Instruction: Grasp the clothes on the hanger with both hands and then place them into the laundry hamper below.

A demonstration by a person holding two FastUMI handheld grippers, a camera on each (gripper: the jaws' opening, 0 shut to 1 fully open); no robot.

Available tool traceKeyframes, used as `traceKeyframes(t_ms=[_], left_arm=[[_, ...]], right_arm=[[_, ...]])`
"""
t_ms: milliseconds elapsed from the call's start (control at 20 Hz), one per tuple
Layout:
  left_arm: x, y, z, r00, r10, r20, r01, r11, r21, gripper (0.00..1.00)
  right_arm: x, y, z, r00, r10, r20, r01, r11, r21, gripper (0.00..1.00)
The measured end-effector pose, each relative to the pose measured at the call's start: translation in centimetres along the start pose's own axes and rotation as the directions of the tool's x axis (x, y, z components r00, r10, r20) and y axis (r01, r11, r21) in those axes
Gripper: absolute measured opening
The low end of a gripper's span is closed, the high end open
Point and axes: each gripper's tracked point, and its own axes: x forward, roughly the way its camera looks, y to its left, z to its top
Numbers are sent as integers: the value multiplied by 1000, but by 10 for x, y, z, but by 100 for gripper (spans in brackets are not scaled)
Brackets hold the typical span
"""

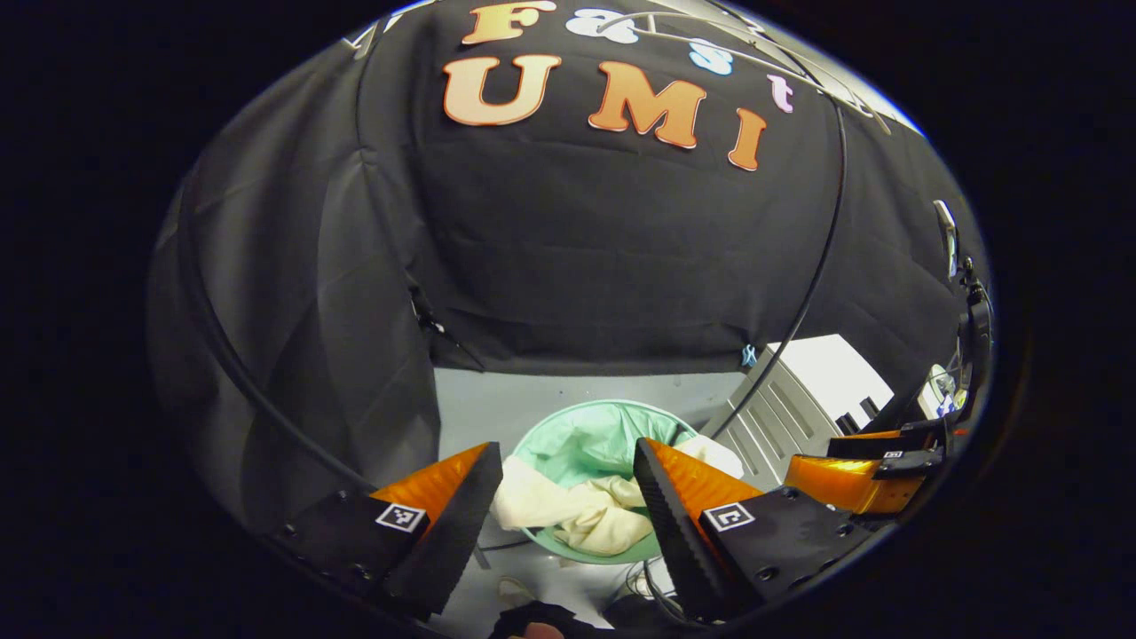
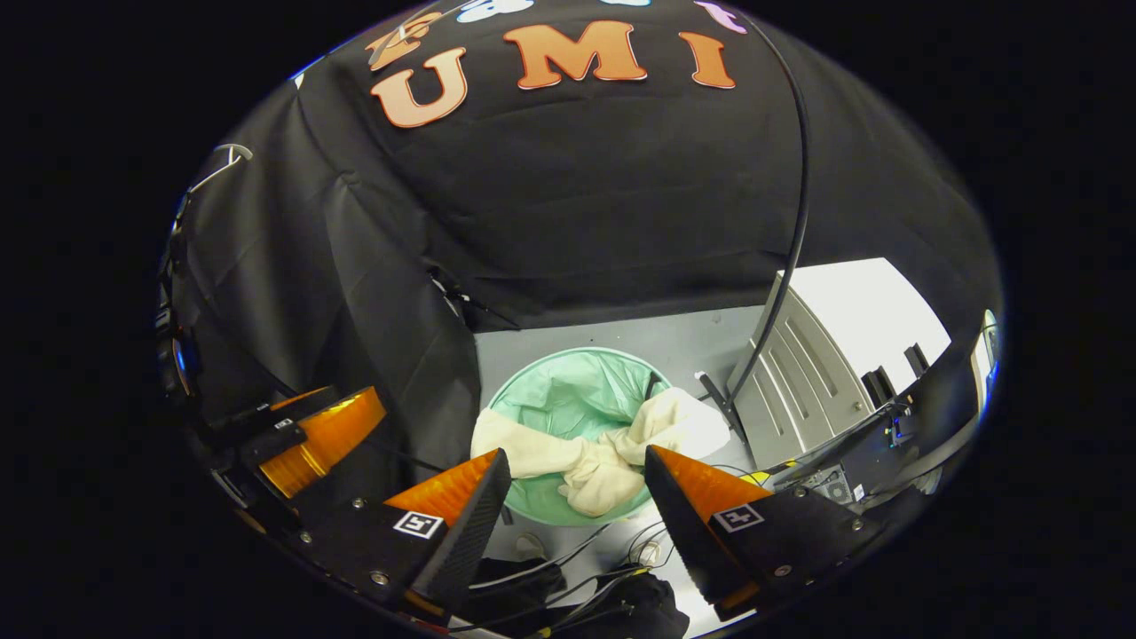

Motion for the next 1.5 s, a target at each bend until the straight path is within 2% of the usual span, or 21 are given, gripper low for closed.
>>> traceKeyframes(t_ms=[200, 350, 450, 650, 700, 900, 1000, 1100, 1200, 1250, 1450, 1500], left_arm=[[-30, 5, 41, 990, 4, 141, -5, 1000, 8, 98], [-48, 9, 76, 970, 23, 241, -28, 999, 20, 100], [-60, 13, 98, 955, 42, 294, -49, 999, 16, 98], [-83, 8, 131, 929, 38, 367, -36, 999, -13, 100], [-90, 7, 141, 921, 39, 389, -37, 999, -12, 98], [-126, -3, 179, 875, 10, 484, -5, 1000, -12, 94], [-141, 0, 197, 844, 17, 536, -8, 1000, -19, 97], [-163, 5, 208, 810, 35, 585, -13, 999, -41, 94], [-179, 4, 220, 783, 26, 621, 7, 999, -51, 100], [-185, 3, 226, 772, 23, 636, 12, 999, -51, 97], [-211, 6, 250, 710, 36, 703, -19, 999, -32, 100], [-218, 8, 255, 692, 43, 721, -31, 999, -30, 94]], right_arm=[[-19, 4, 26, 996, 11, 83, -11, 1000, 2, 95], [-38, 5, 53, 987, 12, 158, -9, 1000, -21, 95], [-51, 7, 68, 980, 11, 198, -3, 999, -42, 95], [-83, 15, 107, 955, 27, 295, -4, 997, -78, 94], [-92, 16, 118, 944, 34, 327, -7, 996, -84, 95], [-141, 22, 161, 888, 76, 454, -37, 995, -94, 94], [-165, 18, 181, 853, 77, 516, -26, 994, -106, 95], [-189, 10, 200, 818, 60, 572, 2, 994, -106, 94], [-214, 12, 221, 777, 72, 626, -5, 994, -109, 94], [-226, 11, 230, 759, 75, 647, -8, 994, -106, 94], [-269, 3, 254, 680, 79, 729, -1, 994, -107, 94], [-276, 1, 258, 663, 77, 745, 4, 994, -107, 94]])
